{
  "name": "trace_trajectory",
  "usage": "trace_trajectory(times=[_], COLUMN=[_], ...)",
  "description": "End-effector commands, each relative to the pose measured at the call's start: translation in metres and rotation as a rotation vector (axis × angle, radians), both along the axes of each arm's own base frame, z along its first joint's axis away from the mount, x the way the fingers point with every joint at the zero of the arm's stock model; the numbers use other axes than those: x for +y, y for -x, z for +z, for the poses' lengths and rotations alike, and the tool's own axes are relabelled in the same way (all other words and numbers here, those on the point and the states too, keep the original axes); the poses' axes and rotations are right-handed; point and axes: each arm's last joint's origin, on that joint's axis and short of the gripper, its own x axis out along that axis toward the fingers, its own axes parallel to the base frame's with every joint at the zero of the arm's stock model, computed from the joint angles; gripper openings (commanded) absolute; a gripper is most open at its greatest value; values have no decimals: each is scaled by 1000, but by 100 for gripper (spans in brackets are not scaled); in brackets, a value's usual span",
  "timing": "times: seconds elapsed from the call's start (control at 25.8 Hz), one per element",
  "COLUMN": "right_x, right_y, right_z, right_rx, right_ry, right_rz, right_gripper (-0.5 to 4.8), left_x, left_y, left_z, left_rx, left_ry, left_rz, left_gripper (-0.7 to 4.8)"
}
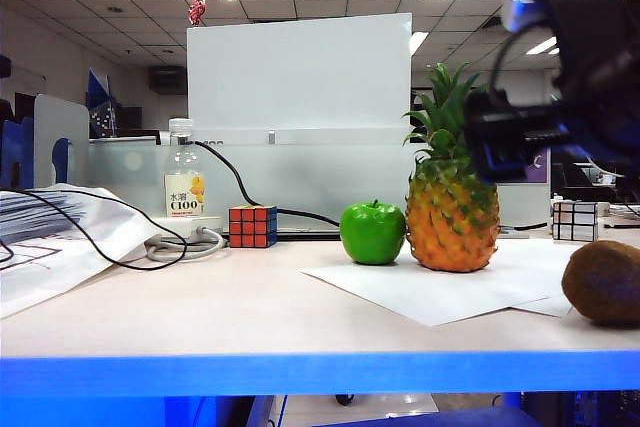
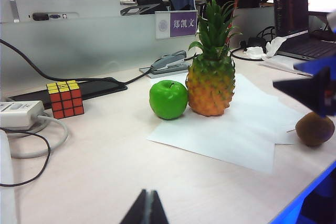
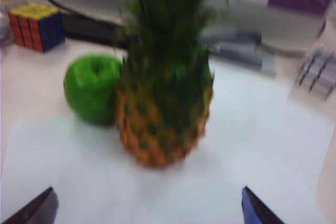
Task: Arrange all the fruits from large to small from left to right in a row.
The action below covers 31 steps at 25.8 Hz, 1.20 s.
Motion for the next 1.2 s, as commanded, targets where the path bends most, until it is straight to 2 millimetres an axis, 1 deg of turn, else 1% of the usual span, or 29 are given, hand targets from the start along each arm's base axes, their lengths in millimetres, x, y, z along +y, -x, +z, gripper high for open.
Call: trace_trajectory(times=[0.04,0.27,0.39,0.5,0.62,0.81,1.01,1.2], right_x=[0,-11,-16,-18,-15,-4,3,6], right_y=[-11,-32,-45,-60,-77,-102,-118,-135], right_z=[17,42,53,61,65,68,70,67], right_rx=[-69,-139,-162,-161,-145,-128,-128,-120], right_ry=[36,54,52,51,54,58,56,58], right_rz=[-15,-69,-30,10,59,85,88,84], right_gripper=[479,479,479,479,479,479,479,479], left_x=[0,0,0,0,0,0,0,0], left_y=[0,0,0,0,0,0,0,0], left_z=[1,1,1,1,1,1,1,1], left_rx=[-7,-8,-8,-9,-18,-20,-24,-24], left_ry=[2,3,3,0,-9,-12,-17,-17], left_rz=[-1,-1,2,4,7,7,8,12], left_gripper=[-5,-5,-5,-5,-5,-5,-5,-5])
